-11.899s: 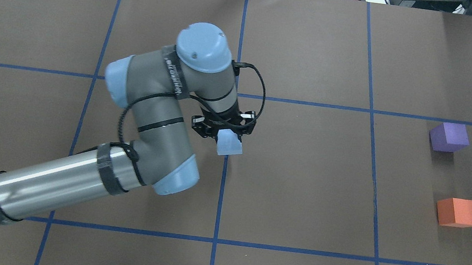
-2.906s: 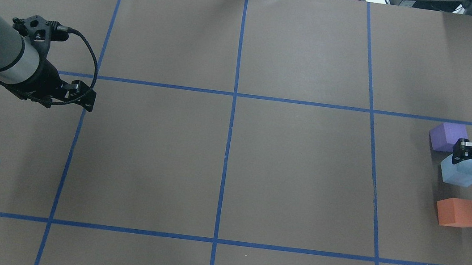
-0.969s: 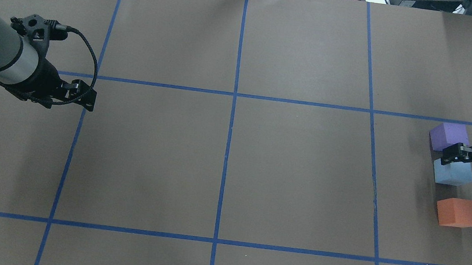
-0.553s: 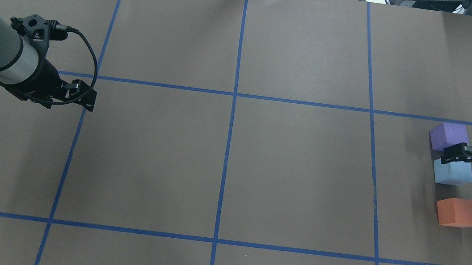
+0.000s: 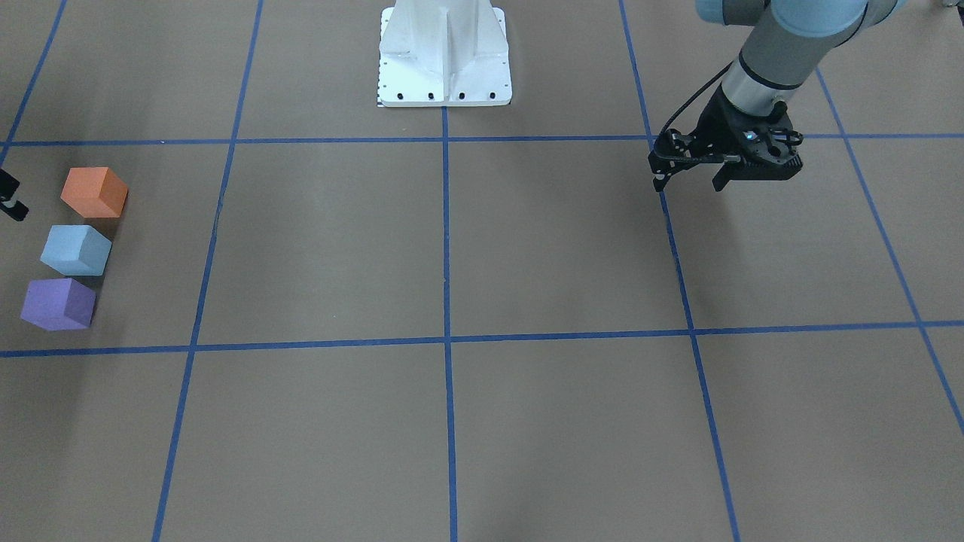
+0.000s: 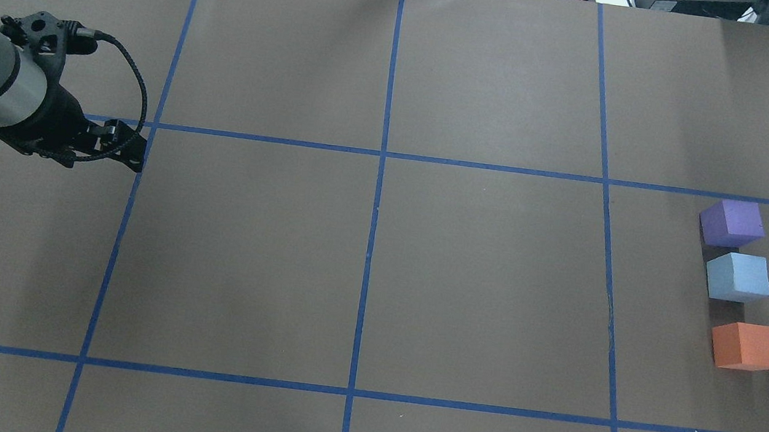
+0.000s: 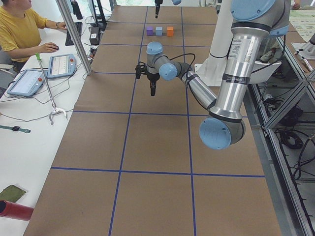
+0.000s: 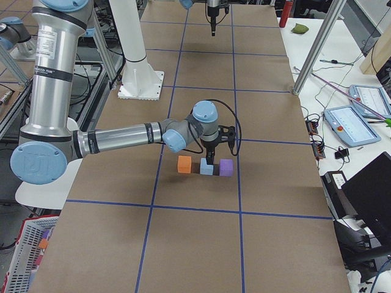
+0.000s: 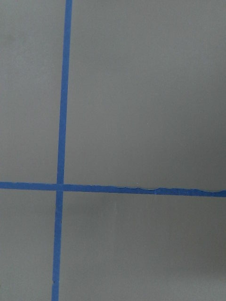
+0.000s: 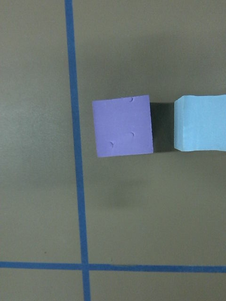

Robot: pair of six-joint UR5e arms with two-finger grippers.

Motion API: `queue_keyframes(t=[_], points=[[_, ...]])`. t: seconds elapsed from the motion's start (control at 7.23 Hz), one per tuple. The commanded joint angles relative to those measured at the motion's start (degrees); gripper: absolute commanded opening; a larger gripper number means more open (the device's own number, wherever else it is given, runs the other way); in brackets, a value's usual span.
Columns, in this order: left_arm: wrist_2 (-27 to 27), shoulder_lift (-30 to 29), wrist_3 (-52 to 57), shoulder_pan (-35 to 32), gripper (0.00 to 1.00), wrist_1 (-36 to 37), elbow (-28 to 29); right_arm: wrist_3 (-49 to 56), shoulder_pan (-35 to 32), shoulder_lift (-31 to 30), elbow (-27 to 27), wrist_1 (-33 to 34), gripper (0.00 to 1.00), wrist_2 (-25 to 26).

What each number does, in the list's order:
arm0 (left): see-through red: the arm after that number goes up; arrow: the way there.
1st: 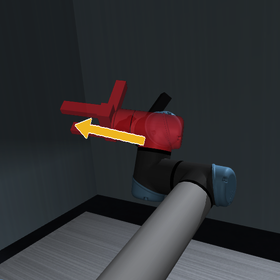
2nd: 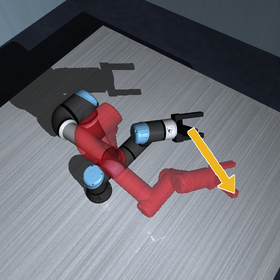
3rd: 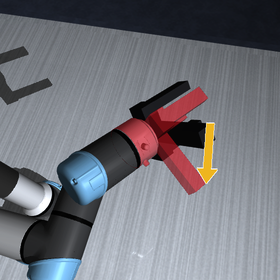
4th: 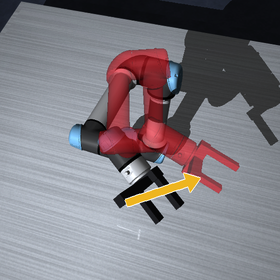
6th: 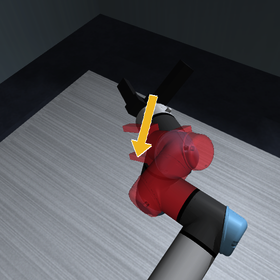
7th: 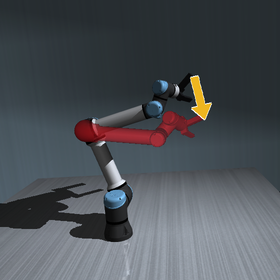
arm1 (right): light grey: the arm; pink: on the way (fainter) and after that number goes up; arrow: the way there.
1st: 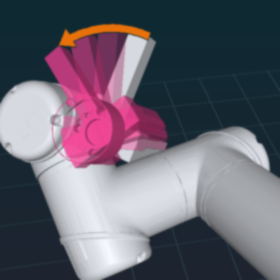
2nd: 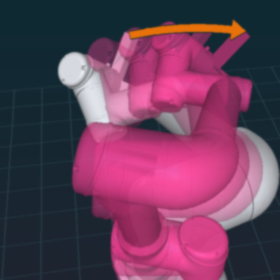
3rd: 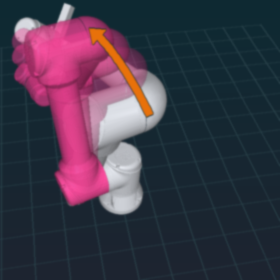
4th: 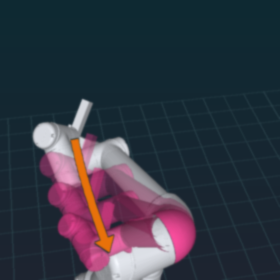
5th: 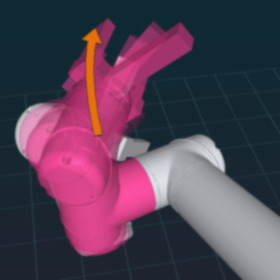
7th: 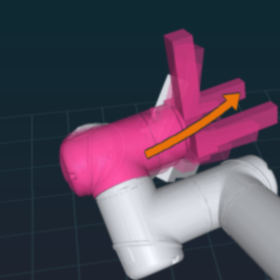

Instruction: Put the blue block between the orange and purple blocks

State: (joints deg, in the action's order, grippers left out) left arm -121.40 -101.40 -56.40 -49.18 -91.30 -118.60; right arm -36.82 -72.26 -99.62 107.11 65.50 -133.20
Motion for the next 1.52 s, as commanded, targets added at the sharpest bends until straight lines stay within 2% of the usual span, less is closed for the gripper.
queue_keyframes(t=[0.0, 0.28, 0.42, 0.69, 0.97, 1.11, 1.38], points=[[-6.7, 5.3, 12.3, -9.9, 1.0, 0.1, -0.6, 16.1, -9.2, 2.2, -2.1, 10.0, 1.0, -2.3], [-10.2, 10.2, 30.8, -21.4, 1.0, 0.2, 3.4, 24.1, -13.9, 7.3, -2.0, 22.1, 1.0, -2.2], [-11.3, 11.4, 39.3, -26.7, 1.0, 0.2, 7.0, 24.9, -14.6, 8.4, -2.0, 24.5, 1.0, -2.2], [-11.9, 11.7, 52.9, -37.0, 1.0, 0.0, 15.3, 26.5, -15.5, 7.3, -2.1, 24.6, 1.0, -2.2], [-11.8, 11.6, 55.0, -38.7, 1.0, 0.6, 18.0, 26.9, -15.5, 6.0, -1.9, 24.6, 1.0, -2.1], [-11.8, 10.6, 54.6, -38.7, 1.0, 5.3, 17.4, 26.8, -15.3, 5.8, -1.9, 24.6, 1.0, -1.3], [-11.9, 9.5, 53.7, -38.7, 1.0, 7.2, 17.3, 26.7, -14.9, 5.5, -2.0, 24.6, 1.0, 0.1]])
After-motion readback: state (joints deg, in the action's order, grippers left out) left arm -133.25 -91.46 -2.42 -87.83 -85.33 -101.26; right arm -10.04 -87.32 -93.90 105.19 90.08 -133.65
